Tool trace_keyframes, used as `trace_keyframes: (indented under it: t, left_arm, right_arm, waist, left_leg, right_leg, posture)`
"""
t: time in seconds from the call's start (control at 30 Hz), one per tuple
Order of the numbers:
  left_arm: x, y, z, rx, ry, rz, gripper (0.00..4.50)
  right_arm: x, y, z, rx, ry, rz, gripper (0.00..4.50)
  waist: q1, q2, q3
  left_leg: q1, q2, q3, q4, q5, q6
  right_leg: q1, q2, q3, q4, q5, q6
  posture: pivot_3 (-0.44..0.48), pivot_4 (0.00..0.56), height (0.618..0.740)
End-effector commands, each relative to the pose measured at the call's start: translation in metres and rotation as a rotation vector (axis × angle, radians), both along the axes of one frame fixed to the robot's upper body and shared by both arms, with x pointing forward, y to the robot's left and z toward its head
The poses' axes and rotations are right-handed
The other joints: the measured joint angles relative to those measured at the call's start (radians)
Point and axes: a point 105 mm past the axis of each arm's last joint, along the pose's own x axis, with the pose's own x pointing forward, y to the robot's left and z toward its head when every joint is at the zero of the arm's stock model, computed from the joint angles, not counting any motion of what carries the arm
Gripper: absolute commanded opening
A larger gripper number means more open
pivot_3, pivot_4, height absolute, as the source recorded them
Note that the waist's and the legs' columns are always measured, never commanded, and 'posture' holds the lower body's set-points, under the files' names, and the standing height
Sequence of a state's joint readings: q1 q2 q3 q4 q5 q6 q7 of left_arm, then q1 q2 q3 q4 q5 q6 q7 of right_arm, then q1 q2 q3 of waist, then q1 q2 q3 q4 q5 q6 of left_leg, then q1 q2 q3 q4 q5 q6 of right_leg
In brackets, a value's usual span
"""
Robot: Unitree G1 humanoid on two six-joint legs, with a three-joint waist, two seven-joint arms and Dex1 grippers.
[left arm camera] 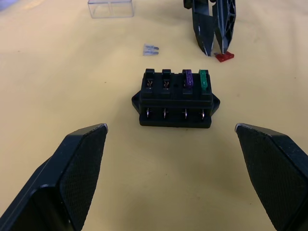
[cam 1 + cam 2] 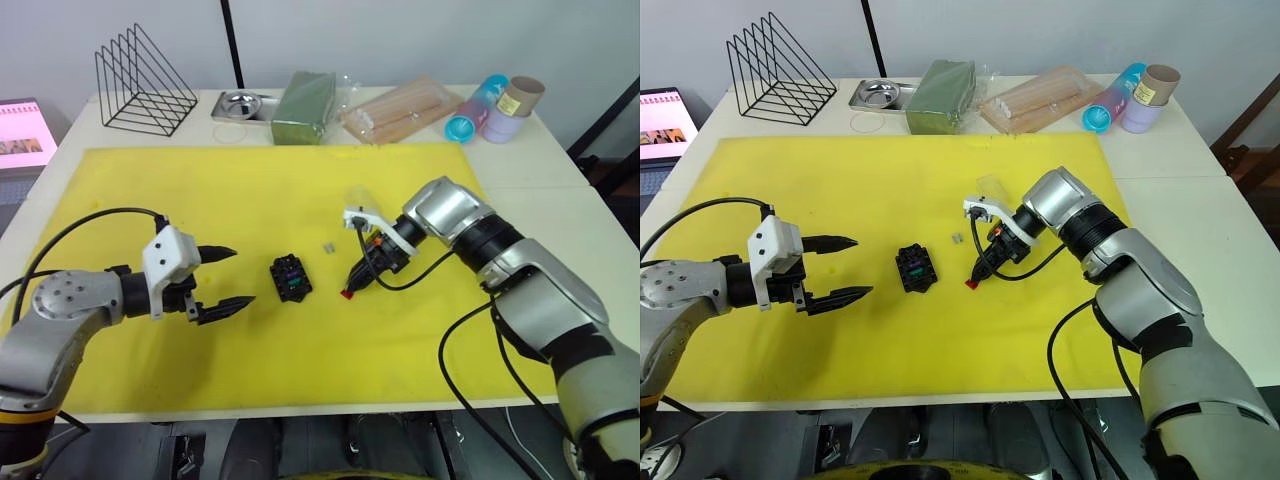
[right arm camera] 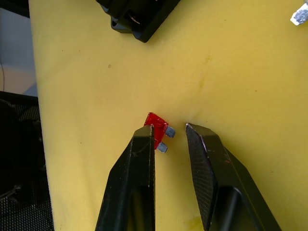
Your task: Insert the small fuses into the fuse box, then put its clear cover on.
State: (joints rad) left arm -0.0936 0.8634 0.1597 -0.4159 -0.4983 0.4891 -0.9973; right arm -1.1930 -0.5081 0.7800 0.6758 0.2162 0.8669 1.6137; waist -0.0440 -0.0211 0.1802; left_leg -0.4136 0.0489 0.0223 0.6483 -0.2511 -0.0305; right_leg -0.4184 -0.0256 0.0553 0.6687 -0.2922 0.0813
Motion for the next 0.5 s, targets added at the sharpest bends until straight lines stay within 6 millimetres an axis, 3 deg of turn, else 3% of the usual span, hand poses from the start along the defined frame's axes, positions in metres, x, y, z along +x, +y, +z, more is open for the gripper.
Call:
trace_keyframes:
  t: [0.03,0.2,0.5]
  left_arm:
    - [-0.0023,-0.004,0.0078,0.002,-0.038,-0.018,4.5]
    - [-0.0023,-0.0038,0.0079,0.002,-0.04,-0.015,4.5]
    - [-0.0025,-0.0039,0.0077,0.0,-0.04,-0.012,4.5]
  right_arm:
    - [-0.005,0.0002,0.0007,-0.008,0.0,0.03,1.05]
    - [-0.0076,0.0004,-0.0016,-0.015,0.012,0.038,0.05]
    - [-0.0056,0.0026,0.0041,0.01,0.028,0.003,0.05]
  waist:
    - [0.0,0.0,0.0]
    - [0.0,0.0,0.0]
    - [0.0,0.0,0.0]
  left_leg:
    - [0.0,0.0,0.0,0.0,0.0,0.0]
    - [0.0,0.0,0.0,0.0,0.0,0.0]
    - [0.0,0.0,0.0,0.0,0.0,0.0]
  right_leg:
    - [0.0,0.0,0.0,0.0,0.0,0.0]
    - [0.0,0.0,0.0,0.0,0.0,0.0]
    - [0.0,0.0,0.0,0.0,0.0,0.0]
  posture:
    - [0.0,0.15,0.74]
    - [0.0,0.15,0.74]
    - [0.0,0.15,0.74]
